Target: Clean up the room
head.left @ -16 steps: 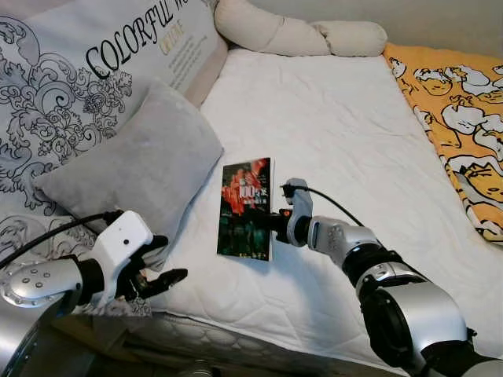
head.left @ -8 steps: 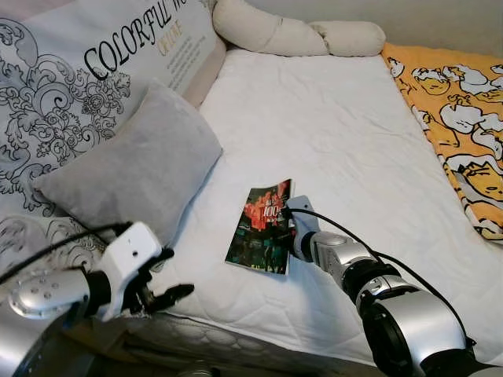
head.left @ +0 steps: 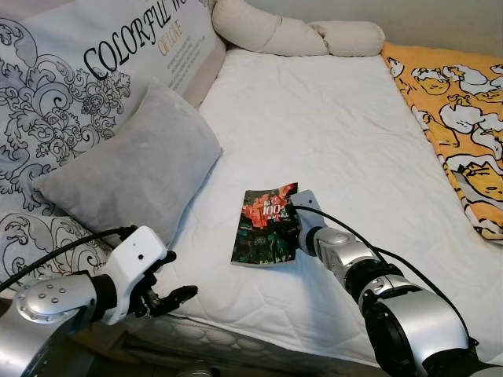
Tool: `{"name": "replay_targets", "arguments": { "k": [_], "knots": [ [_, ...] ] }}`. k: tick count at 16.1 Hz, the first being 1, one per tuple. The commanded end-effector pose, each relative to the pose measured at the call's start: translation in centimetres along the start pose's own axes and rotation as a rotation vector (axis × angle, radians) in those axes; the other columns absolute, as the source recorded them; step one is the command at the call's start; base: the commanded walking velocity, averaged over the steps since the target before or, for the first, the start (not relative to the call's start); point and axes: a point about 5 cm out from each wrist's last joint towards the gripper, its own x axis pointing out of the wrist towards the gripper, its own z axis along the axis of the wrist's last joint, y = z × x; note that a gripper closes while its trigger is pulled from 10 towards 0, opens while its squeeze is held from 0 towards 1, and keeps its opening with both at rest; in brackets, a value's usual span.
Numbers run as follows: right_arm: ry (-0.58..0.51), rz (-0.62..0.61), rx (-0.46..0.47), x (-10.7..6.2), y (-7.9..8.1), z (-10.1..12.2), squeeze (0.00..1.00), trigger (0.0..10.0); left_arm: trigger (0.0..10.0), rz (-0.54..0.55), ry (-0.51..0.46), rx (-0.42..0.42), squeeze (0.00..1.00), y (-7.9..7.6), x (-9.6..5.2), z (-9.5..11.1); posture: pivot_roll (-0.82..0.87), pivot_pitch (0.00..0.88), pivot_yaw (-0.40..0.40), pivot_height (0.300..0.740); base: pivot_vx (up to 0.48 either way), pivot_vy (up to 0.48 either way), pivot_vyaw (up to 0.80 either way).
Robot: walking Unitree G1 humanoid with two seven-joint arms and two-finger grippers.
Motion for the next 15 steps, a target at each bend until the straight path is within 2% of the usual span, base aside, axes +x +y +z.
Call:
{"name": "replay_targets", "arguments": {
  "k": [1,5,6,8,10,12,14,15],
  "knots": [
    [-0.006,-0.025,0.003,-0.1,-0.5,-0.2,1.0,10.0,10.0,0.01,-0.001,0.007,0.0,0.1,0.2,0.1,0.14,0.0,0.0,0.74,0.0,0.0,0.0],
    [-0.038,-0.04,0.04,-0.4,-1.6,-0.6,1.0,10.0,10.0,0.061,-0.029,-0.049,0.0,0.5,1.4,-0.3,0.08,0.0,0.004,0.74,0.0,0.0,0.0],
    [-0.074,-0.019,0.041,-0.6,-1.8,-0.2,1.0,10.0,10.0,0.115,-0.063,-0.058,0.0,0.9,2.1,-0.3,0.06,0.0,0.001,0.74,0.0,0.0,0.0],
    [-0.191,-0.048,0.184,-1.2,-3.5,0.7,1.0,10.0,10.0,0.316,-0.169,-0.157,0.0,2.3,3.6,0.2,0.04,0.0,-0.008,0.74,0.0,0.0,0.0],
    [-0.306,-0.095,0.251,-2.1,-4.9,1.0,1.0,10.0,10.0,0.448,-0.248,-0.229,0.0,3.2,4.6,0.7,0.01,0.0,-0.008,0.74,0.0,0.0,0.0],
    [-0.38,-0.128,0.26,-3.2,-4.7,0.4,1.0,10.0,10.0,0.5,-0.28,-0.228,0.0,3.2,5.5,1.2,-0.02,0.0,0.009,0.74,0.0,0.0,0.0],
    [-0.44,-0.163,0.228,-4.4,-3.6,-0.1,1.0,10.0,10.0,0.531,-0.296,-0.228,0.0,3.3,6.1,1.6,-0.04,0.0,0.015,0.74,0.0,0.0,0.0],
    [-0.466,-0.169,0.257,-4.7,-3.2,-0.2,1.0,10.0,10.0,0.545,-0.304,-0.228,0.0,3.4,6.3,1.8,-0.04,0.0,0.012,0.74,0.0,-0.364,0.0]
  ]
}}
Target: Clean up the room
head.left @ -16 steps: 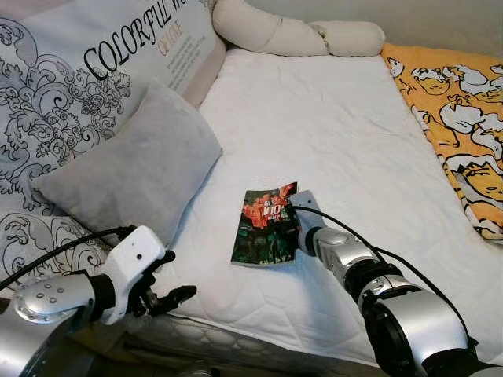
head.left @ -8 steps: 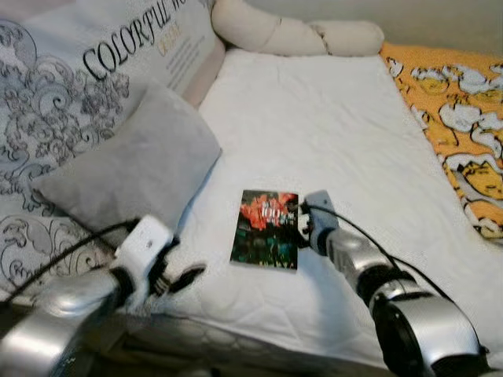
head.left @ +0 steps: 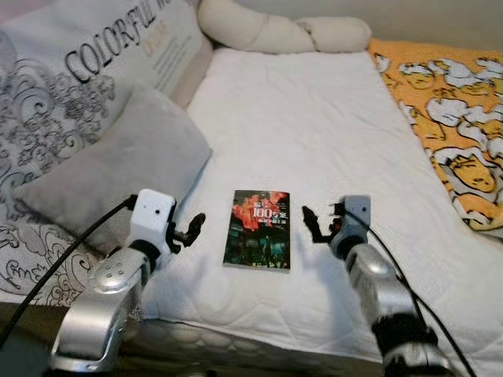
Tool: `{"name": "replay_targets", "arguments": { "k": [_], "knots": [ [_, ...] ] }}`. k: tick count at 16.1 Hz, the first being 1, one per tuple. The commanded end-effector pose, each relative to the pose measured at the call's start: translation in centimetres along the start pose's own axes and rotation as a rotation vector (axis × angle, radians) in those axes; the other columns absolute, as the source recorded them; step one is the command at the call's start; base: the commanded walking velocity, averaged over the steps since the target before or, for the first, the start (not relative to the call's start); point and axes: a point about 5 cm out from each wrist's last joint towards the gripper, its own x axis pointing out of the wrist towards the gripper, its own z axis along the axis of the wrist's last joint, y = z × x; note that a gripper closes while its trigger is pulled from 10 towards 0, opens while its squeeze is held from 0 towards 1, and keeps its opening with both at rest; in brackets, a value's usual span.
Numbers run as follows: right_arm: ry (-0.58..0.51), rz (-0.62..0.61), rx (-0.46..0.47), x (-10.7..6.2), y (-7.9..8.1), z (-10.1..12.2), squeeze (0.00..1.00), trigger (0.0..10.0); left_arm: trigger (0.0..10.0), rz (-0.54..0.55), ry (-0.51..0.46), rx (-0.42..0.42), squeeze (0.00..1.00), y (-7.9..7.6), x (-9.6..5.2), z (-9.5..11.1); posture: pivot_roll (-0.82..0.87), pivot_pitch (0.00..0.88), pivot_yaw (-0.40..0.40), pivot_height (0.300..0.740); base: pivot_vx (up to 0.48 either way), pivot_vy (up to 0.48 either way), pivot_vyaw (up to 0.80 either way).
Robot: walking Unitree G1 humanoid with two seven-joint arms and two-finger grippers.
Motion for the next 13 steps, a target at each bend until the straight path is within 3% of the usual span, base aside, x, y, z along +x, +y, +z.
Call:
{"name": "replay_targets", "arguments": {
  "k": [1,2,5,6,13],
  "knots": [
    [-0.054,-0.014,0.019,-0.1,0.2,1.1,1.0,10.0,10.0,0.025,-0.011,0.007,0.0,0.1,0.2,0.1,-0.04,0.0,0.007,0.74,0.0,-0.368,0.0],
    [-0.08,-0.07,0.047,-1.5,0.0,0.7,1.0,10.0,10.0,0.068,-0.035,0.01,0.0,0.2,0.5,0.2,-0.03,0.0,-0.008,0.74,0.0,-0.364,0.0],
    [-0.09,-0.07,0.07,-2.8,0.4,0.8,1.0,10.0,10.0,0.135,-0.041,-0.001,0.0,1.1,0.4,-0.1,-0.05,0.0,-0.003,0.74,0.0,-0.37,0.0],
    [-0.122,-0.097,0.014,-3.3,0.0,1.2,1.0,10.0,10.0,0.177,-0.034,-0.01,0.0,1.6,0.0,-0.4,-0.05,0.0,-0.001,0.74,0.0,-0.368,0.0],
    [-0.15,-0.07,0.017,-2.7,1.0,2.5,1.0,10.0,10.0,0.204,-0.054,0.011,0.0,2.1,0.6,-0.3,-0.04,0.0,-0.014,0.74,0.0,-0.37,0.0]
  ]
}}
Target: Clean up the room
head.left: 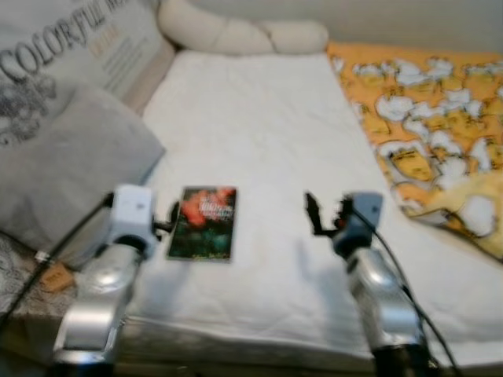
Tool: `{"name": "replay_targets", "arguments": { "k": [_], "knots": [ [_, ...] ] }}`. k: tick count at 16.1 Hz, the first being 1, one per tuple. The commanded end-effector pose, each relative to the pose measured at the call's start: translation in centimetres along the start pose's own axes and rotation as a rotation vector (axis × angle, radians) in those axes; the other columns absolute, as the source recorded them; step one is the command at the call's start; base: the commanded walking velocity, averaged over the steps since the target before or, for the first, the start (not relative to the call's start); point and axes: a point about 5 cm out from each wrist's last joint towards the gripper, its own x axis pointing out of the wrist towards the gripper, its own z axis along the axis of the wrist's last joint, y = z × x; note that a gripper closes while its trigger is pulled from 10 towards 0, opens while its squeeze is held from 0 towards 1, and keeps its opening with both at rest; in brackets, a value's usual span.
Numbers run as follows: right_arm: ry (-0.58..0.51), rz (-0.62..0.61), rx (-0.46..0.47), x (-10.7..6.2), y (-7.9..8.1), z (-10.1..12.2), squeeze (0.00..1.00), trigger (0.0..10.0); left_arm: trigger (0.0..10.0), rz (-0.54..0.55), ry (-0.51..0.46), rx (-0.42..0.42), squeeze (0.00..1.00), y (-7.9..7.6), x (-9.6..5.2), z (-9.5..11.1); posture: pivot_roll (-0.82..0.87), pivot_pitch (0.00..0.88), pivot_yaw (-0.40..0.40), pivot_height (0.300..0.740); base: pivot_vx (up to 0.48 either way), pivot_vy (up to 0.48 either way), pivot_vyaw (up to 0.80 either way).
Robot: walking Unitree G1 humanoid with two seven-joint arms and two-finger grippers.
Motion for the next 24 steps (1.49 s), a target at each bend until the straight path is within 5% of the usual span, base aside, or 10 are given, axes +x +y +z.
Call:
{"name": "replay_targets", "arguments": {
  "k": [1,6,9,24],
  "knots": [
    [-0.009,-0.001,-0.008,0.2,0.3,0.2,1.0,10.0,10.0,0.026,-0.014,0.024,0.0,0.7,0.1,0.4,-0.03,0.0,-0.022,0.74,0.0,-0.368,0.0],
    [0.037,-0.006,0.094,-0.3,0.6,-0.4,1.0,10.0,10.0,0.023,-0.017,0.051,0.0,1.0,0.1,0.7,-0.02,0.0,-0.019,0.74,0.0,-0.365,0.0],
    [-0.013,-0.013,-0.016,-0.1,0.6,0.1,1.0,10.0,10.0,0.013,-0.03,0.051,0.0,0.7,0.4,1.1,-0.01,0.0,-0.028,0.74,0.0,-0.364,0.0],
    [-0.022,-0.014,-0.011,0.0,0.4,0.3,1.0,10.0,10.0,0.003,-0.043,0.055,0.0,0.2,0.7,1.3,-0.02,0.0,-0.039,0.74,0.0,-0.364,0.0]
  ]
}}
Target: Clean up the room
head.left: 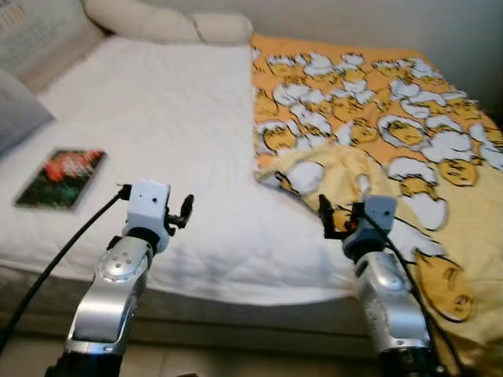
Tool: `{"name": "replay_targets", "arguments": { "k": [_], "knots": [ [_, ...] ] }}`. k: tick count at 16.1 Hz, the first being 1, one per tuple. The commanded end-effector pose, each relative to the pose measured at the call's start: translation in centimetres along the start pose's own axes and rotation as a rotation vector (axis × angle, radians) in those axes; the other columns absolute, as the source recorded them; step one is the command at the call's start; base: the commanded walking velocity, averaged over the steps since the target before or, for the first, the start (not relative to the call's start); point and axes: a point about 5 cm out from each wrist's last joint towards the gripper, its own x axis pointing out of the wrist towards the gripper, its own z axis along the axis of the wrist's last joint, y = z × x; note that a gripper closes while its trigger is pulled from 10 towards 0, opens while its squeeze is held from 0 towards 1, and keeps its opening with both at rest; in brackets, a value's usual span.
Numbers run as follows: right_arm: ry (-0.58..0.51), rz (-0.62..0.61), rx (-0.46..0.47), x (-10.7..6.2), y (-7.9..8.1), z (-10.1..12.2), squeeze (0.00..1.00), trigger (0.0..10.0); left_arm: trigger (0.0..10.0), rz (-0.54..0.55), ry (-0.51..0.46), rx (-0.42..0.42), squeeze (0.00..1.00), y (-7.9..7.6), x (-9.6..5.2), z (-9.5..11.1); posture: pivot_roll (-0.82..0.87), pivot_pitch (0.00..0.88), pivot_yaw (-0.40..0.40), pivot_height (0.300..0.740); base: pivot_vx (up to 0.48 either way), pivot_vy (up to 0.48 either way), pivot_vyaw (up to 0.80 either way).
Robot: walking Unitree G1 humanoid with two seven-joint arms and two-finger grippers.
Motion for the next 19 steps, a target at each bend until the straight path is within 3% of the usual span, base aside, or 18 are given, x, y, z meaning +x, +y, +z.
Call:
{"name": "replay_targets", "arguments": {
  "k": [1,2,3,4,14,17,19],
  "knots": [
    [-0.001,-0.001,-0.001,0.18,-0.07,0.34,1.0,10.0,10.0,0.006,-0.02,0.003,0.0,0.15,0.11,0.44,-0.02,0.0,-0.039,0.74,0.0,-0.36,0.0],
    [0.006,-0.006,-0.001,0.22,-0.16,0.31,0.96,10.0,10.0,0.006,-0.023,0.003,0.0,0.14,0.12,0.47,-0.02,0.0,-0.04,0.74,0.0,-0.319,0.0],
    [0.012,-0.009,-0.001,0.25,-0.23,0.27,0.32,10.0,10.0,0.008,-0.031,-0.003,0.0,0.13,0.13,0.52,-0.02,0.0,-0.039,0.74,0.0,0.0,0.0],
    [0.011,-0.015,-0.009,0.25,-0.29,0.29,0.0,10.0,10.0,0.013,-0.034,-0.013,0.0,0.14,0.14,0.55,-0.02,0.0,-0.039,0.74,0.0,0.0,0.0],
    [0.027,-0.009,-0.031,0.79,0.06,0.41,0.0,10.0,10.0,-0.013,-0.07,-0.047,0.0,0.3,0.36,1.15,-0.02,0.0,-0.031,0.74,0.0,0.0,0.0],
    [0.041,-0.003,-0.035,0.89,-0.01,0.39,0.0,10.0,10.0,-0.011,-0.07,-0.055,0.0,0.26,0.43,1.12,-0.03,0.0,-0.035,0.74,0.08,0.0,-0.76],
    [0.032,0.008,-0.055,0.94,-0.01,0.55,0.0,10.0,10.0,-0.008,-0.069,-0.06,0.0,0.26,0.43,1.04,-0.03,0.0,-0.032,0.74,0.249,0.0,0.0]
  ]
}}
